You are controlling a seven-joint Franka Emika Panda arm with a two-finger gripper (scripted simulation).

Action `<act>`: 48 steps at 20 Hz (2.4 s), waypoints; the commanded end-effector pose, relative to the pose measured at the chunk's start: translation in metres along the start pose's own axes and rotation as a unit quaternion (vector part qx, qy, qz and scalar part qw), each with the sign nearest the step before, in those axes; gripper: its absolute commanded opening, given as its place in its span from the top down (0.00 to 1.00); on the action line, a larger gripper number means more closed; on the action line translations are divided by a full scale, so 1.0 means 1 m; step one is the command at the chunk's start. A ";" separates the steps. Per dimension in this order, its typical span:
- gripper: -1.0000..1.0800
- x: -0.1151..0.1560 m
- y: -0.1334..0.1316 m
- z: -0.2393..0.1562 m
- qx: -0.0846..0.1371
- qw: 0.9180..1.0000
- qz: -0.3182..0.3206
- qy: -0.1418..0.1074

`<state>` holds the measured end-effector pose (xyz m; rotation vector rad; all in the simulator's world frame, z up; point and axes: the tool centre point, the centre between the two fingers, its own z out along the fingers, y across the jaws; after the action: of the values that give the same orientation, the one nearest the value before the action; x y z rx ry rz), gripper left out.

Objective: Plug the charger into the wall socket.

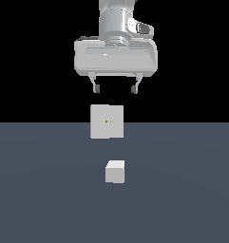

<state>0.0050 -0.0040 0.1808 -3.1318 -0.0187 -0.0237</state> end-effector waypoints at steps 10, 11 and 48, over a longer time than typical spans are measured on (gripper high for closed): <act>0.04 -0.008 0.000 0.007 -0.001 1.000 0.005 0.009; 0.04 -0.009 0.000 0.009 -0.001 1.000 0.006 0.011; 0.04 -0.089 0.000 0.116 -0.014 0.990 0.068 0.125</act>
<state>-0.0817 -0.0036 0.0649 -3.1247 0.1953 -0.4114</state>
